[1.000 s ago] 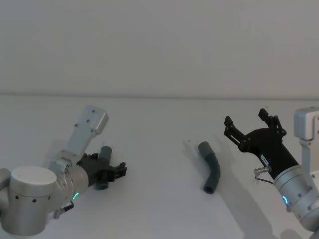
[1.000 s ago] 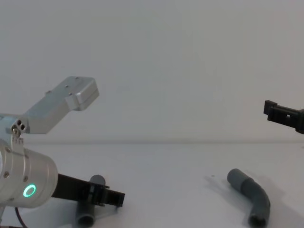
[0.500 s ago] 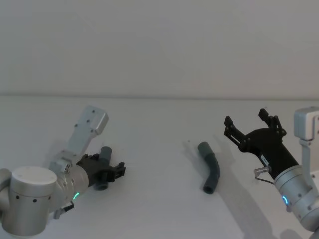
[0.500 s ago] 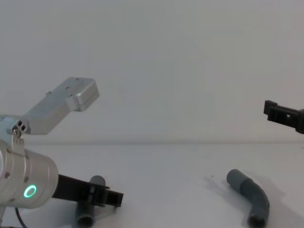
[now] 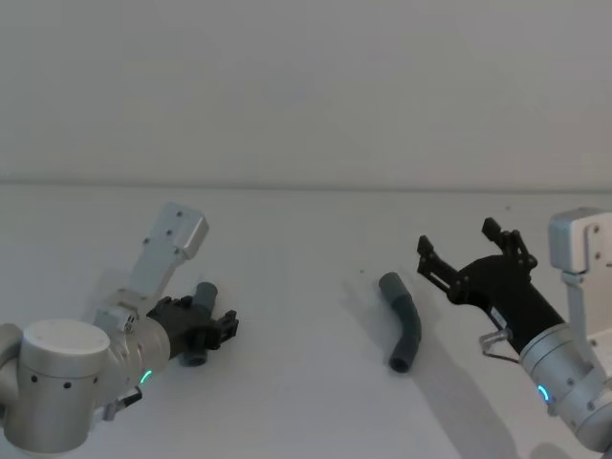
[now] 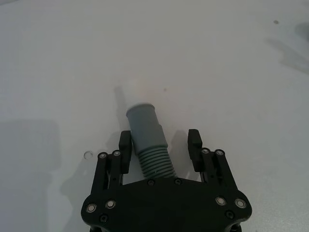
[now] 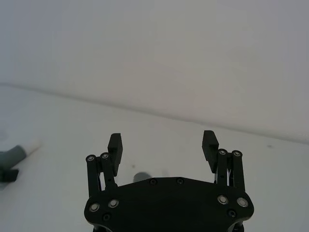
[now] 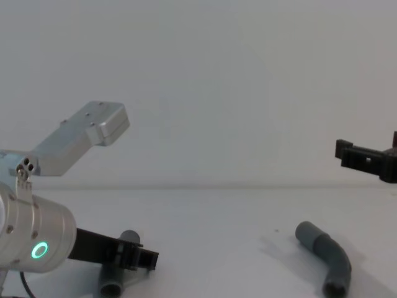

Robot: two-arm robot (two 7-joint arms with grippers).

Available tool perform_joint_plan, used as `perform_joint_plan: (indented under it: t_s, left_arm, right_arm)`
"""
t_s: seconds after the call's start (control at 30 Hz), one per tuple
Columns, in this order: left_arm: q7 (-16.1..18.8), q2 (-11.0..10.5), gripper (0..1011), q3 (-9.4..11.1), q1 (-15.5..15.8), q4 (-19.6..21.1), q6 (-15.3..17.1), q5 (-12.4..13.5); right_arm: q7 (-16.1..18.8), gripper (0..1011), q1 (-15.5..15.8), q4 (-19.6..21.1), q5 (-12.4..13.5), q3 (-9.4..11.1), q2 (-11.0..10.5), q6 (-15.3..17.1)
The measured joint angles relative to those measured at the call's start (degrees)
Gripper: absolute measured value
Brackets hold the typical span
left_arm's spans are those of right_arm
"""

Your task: Use both hands to pick up one end of the pipe from the table, align the ends, and insert them.

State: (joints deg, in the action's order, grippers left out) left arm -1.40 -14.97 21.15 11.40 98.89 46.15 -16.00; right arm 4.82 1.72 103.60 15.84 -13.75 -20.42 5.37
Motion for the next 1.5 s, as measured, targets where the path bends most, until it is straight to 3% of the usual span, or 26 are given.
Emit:
perform_joint_plan:
  t_s: [0.47,0.83,1.1,1.5]
  left_arm:
    - [0.0,0.0,599,0.0,0.0,0.0,0.0,0.0]
    - [0.0,0.0,523,0.0,0.0,-0.1,0.0,0.0]
    - [0.0,0.0,474,0.0,0.0,-0.1,0.0,0.0]
    - [0.0,0.0,393,0.0,0.0,-0.1,0.1,0.0]
  right_arm:
    - [-1.0,1002,1.2,4.9,-1.1,-2.0,-0.3,12.1]
    - [-4.7,1002,0.8,6.4,-1.6,-2.9,2.9,22.0]
    - [-6.6,1002,-0.8,4.9,-1.9,-3.4,5.5,26.3]
    - [-7.1,1002,-3.0,1.8,-2.6,-4.0,7.4,28.6]
